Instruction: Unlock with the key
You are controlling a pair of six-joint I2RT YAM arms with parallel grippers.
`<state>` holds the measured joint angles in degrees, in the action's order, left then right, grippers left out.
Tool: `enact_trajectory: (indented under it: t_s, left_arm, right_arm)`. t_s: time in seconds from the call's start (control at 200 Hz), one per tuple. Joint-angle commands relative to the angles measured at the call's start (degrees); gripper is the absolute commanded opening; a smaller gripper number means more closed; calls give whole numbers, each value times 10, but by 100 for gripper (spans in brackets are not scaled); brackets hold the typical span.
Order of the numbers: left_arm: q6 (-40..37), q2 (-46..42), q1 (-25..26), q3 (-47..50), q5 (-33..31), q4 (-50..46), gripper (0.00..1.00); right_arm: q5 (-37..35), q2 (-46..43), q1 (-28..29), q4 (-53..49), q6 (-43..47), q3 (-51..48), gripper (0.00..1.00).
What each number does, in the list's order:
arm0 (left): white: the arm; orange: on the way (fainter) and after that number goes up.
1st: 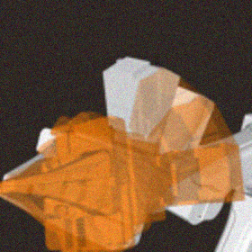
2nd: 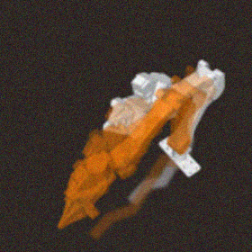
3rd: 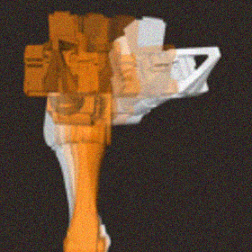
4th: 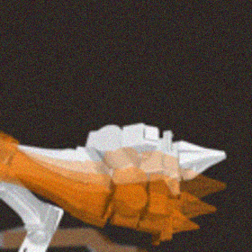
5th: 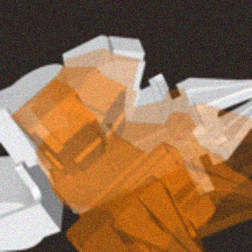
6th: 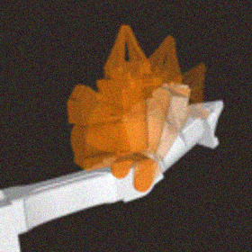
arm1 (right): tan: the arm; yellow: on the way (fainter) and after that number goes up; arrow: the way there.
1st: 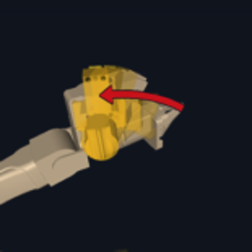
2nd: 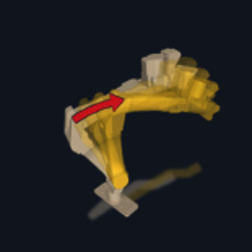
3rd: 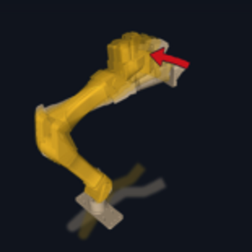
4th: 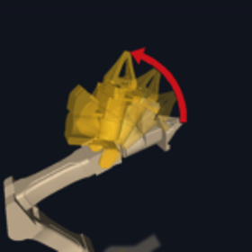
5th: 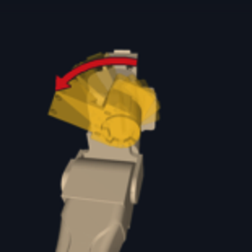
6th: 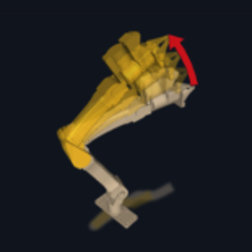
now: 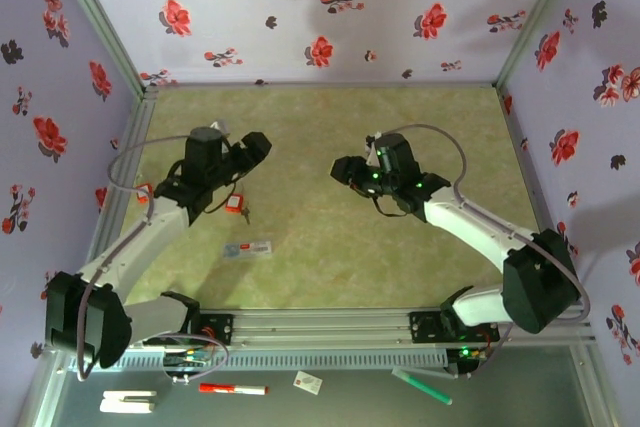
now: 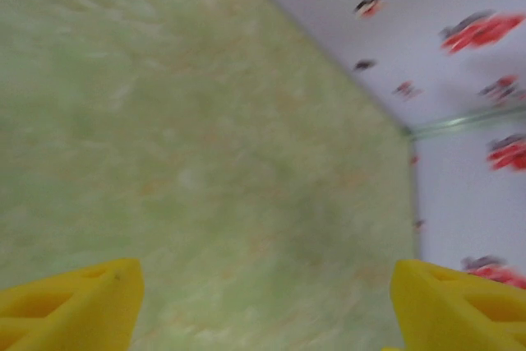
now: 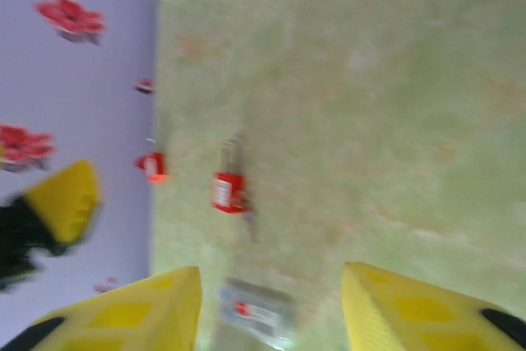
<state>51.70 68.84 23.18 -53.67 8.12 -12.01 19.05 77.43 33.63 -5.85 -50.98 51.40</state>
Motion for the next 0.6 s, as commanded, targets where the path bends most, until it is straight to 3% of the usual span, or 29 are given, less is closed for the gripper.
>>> enact_trajectory:
  t_s: [0.0,0.16,0.33,0.595]
  left_arm:
    - [-167,27,-1,-54,-15,-293,77]
    - [-167,58,5,-20,-14,-328,64]
    - [-125,85,9,23,-30,-257,57]
    - [-170,197,21,-28,-92,-250,45]
  right_arm:
    - [-41,-23,4,-95,64,12,55]
    - [-45,-20,4,-112,86,12,61]
    - [-34,-18,6,-100,88,11,63]
    - [-33,-28,7,-101,88,-6,63]
